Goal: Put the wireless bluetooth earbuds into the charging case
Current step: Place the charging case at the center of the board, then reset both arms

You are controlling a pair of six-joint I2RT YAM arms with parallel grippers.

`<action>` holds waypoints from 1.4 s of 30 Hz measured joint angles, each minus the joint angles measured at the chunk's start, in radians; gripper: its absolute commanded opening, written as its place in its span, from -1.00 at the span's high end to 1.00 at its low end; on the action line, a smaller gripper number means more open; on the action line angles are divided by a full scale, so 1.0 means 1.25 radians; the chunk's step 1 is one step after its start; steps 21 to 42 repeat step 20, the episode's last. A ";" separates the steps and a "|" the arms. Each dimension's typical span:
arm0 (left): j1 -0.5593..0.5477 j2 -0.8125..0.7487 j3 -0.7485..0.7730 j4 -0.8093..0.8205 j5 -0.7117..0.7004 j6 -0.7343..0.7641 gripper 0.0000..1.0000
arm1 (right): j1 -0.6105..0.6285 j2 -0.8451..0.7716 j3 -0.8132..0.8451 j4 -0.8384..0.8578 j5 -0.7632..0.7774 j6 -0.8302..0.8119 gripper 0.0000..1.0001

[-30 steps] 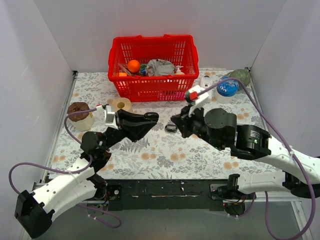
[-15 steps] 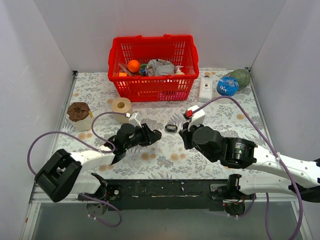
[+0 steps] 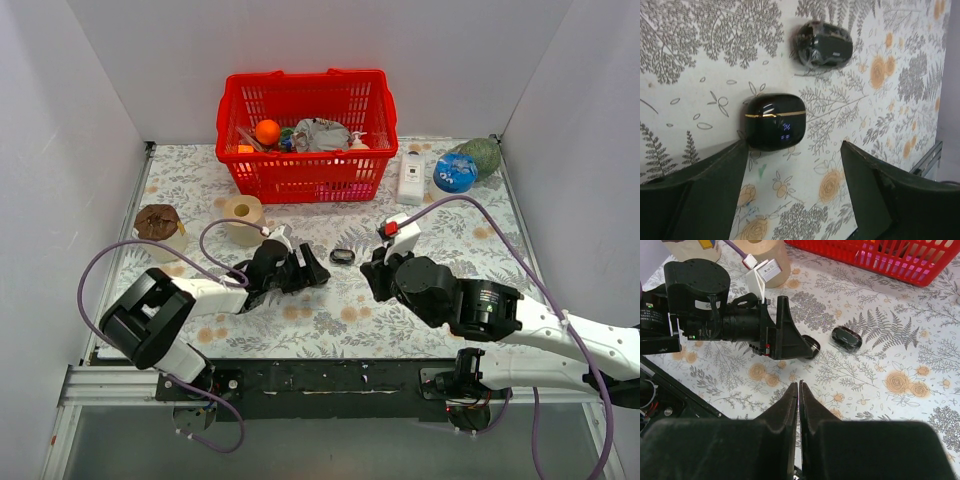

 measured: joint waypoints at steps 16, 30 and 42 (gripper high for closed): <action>0.000 -0.508 0.021 -0.460 -0.300 -0.063 -0.96 | 0.000 -0.042 -0.118 0.033 -0.020 0.026 0.43; 0.000 -0.629 0.017 -0.544 -0.342 -0.098 -0.96 | 0.000 -0.046 -0.157 0.045 -0.019 0.030 0.25; 0.000 -0.629 0.017 -0.544 -0.342 -0.098 -0.96 | 0.000 -0.046 -0.157 0.045 -0.019 0.030 0.25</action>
